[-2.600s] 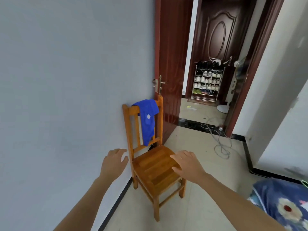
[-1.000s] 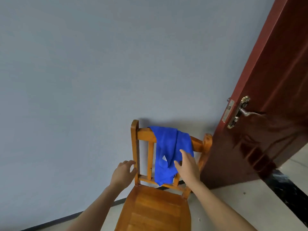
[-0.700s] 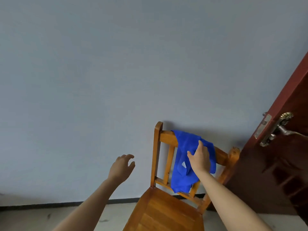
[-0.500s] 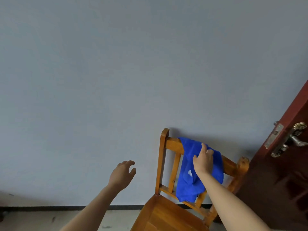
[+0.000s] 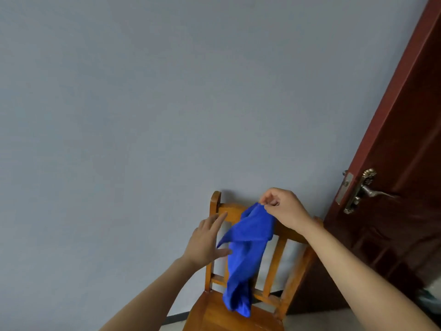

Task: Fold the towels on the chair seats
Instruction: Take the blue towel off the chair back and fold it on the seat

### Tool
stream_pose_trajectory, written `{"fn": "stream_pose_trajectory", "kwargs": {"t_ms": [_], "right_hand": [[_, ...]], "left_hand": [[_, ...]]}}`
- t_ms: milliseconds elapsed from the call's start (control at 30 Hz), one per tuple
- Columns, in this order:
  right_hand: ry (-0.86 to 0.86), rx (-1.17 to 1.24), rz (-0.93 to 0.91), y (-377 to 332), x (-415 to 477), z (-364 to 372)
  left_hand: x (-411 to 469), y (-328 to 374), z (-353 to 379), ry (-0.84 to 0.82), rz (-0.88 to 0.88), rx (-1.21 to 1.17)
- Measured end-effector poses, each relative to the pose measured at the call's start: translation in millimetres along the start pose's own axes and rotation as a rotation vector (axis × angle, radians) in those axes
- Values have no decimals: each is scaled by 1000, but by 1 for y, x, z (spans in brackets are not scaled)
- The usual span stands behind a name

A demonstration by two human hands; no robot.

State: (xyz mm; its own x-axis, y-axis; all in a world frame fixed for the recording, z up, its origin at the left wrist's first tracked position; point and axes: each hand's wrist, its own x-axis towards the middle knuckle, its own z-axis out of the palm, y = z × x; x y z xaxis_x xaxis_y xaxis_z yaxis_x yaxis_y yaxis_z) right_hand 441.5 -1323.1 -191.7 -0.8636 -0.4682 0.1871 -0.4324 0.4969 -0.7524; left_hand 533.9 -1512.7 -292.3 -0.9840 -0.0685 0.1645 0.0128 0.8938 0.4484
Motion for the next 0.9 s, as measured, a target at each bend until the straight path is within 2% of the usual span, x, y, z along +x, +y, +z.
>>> {"fn": "stream_pose_trajectory", "kwargs": {"t_ms": [167, 233, 300, 467, 567, 733, 900], "right_hand": [[31, -5, 5, -18, -30, -13], [57, -22, 36, -16, -38, -20], [116, -23, 91, -9, -45, -28], [240, 28, 186, 1, -54, -36], [250, 45, 204, -1, -54, -32], [194, 13, 194, -5, -48, -23], [46, -168, 198, -2, -44, 8]], "left_hand": [[7, 42, 13, -22, 139, -296], [2, 49, 14, 14, 83, -530], [0, 49, 6, 59, 42, -665], [-9, 30, -17, -10, 121, -690], [-14, 18, -25, 32, 136, -647], [-19, 10, -57, 138, 18, -839], [-16, 14, -78, 8, -32, -924]]}}
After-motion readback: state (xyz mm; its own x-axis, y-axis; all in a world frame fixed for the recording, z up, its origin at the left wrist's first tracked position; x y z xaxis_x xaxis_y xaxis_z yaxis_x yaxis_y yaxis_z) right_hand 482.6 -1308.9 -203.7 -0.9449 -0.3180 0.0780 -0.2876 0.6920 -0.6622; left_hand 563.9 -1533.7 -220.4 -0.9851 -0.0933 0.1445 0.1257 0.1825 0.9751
